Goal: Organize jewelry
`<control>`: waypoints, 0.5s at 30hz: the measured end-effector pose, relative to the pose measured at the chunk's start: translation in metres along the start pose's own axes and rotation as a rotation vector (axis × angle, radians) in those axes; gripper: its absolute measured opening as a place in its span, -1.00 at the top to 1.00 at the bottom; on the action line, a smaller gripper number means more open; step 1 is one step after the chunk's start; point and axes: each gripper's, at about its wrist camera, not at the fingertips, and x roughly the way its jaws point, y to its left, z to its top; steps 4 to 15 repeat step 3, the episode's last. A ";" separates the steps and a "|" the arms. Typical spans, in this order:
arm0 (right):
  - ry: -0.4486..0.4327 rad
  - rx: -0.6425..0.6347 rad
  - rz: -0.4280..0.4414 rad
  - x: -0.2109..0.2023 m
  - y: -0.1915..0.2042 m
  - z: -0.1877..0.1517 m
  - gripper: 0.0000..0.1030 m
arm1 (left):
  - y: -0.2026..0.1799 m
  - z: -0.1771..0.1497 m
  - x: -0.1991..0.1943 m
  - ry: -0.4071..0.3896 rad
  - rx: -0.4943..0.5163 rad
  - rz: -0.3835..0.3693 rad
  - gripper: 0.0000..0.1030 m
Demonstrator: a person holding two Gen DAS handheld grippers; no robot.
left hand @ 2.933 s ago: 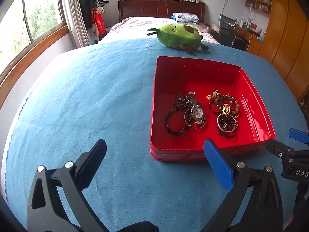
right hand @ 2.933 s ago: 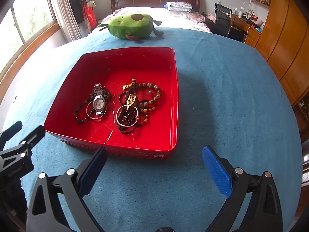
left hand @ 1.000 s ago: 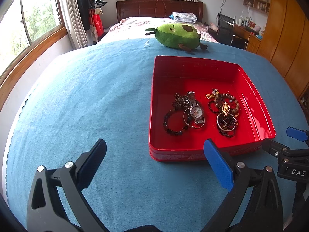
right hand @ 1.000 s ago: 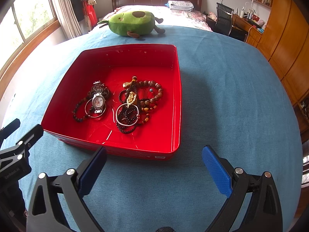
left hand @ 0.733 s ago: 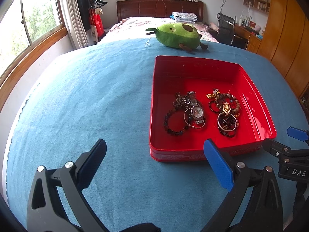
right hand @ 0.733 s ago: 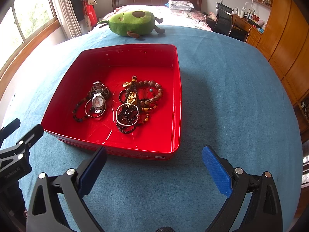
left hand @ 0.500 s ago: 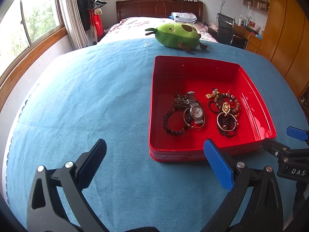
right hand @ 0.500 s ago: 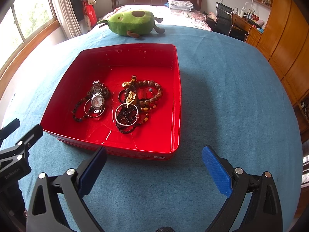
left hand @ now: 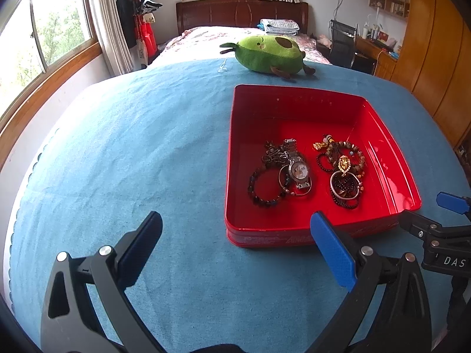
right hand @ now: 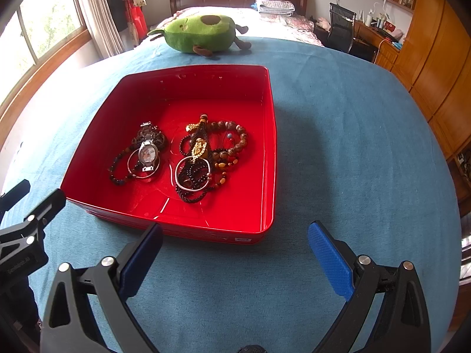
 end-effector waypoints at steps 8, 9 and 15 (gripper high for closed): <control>0.000 0.001 0.000 0.000 -0.001 0.000 -0.92 | 0.000 0.000 0.000 -0.003 0.000 0.004 -0.94; 0.000 0.001 0.000 0.000 -0.001 0.000 -0.92 | 0.000 0.000 0.000 -0.003 0.000 0.004 -0.94; 0.000 0.001 0.000 0.000 -0.001 0.000 -0.92 | 0.000 0.000 0.000 -0.003 0.000 0.004 -0.94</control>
